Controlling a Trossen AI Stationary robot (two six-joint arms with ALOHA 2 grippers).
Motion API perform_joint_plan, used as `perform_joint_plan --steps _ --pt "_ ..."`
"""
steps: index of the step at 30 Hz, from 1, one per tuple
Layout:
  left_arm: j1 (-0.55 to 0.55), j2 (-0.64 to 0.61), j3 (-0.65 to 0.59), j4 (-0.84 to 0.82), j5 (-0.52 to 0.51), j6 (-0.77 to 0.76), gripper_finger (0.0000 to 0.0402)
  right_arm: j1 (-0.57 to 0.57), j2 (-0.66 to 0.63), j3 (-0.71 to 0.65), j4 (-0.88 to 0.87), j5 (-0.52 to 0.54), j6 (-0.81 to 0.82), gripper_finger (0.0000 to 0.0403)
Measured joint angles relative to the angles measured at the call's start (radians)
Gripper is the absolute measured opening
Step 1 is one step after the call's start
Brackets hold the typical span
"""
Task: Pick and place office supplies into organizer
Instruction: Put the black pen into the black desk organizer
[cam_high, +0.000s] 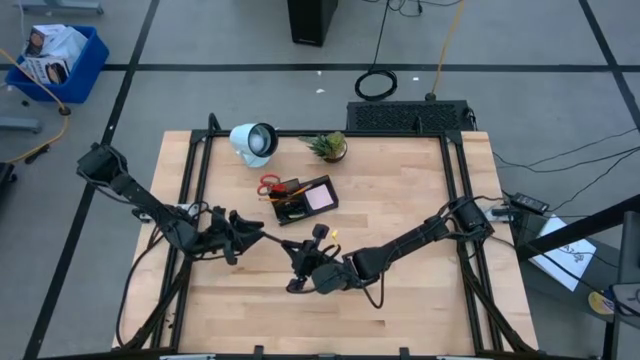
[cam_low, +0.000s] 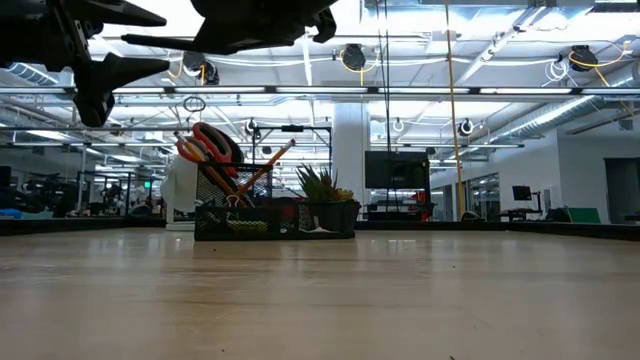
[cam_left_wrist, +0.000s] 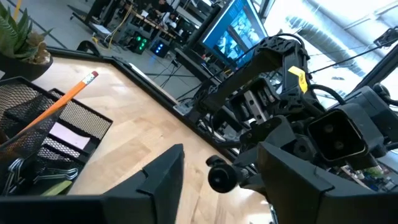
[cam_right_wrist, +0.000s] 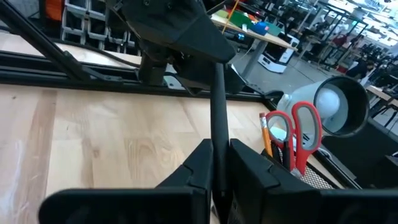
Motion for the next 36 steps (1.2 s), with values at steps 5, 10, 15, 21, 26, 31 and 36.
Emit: perform_joint_plan --steps 5,10,15,21,26,31,36 --pt "0.000 0.000 0.000 0.000 0.000 0.010 0.0149 -0.001 0.000 0.000 0.001 0.003 -0.001 0.0031" --pt "0.000 0.000 0.000 0.003 0.000 0.029 0.0080 -0.006 0.000 0.000 0.003 0.002 -0.001 0.0033" --pt "-0.001 0.000 0.003 0.024 0.021 0.072 0.0031 -0.007 0.000 0.000 -0.003 0.008 -0.013 0.0048" --pt "0.001 0.000 0.001 0.053 -0.009 0.142 0.0033 0.013 -0.001 0.000 -0.053 0.167 -0.092 0.0070" --pt "0.028 0.000 0.001 0.054 -0.015 0.146 0.0047 0.057 -0.002 0.001 -0.122 0.347 -0.136 0.0084" --pt "0.090 -0.003 0.001 0.071 -0.038 0.182 0.0027 0.128 0.000 0.000 -0.210 0.503 -0.143 0.0088" --pt "0.182 -0.003 0.001 0.087 -0.045 0.220 0.0028 0.193 0.000 -0.025 -0.221 0.557 -0.077 0.0084"
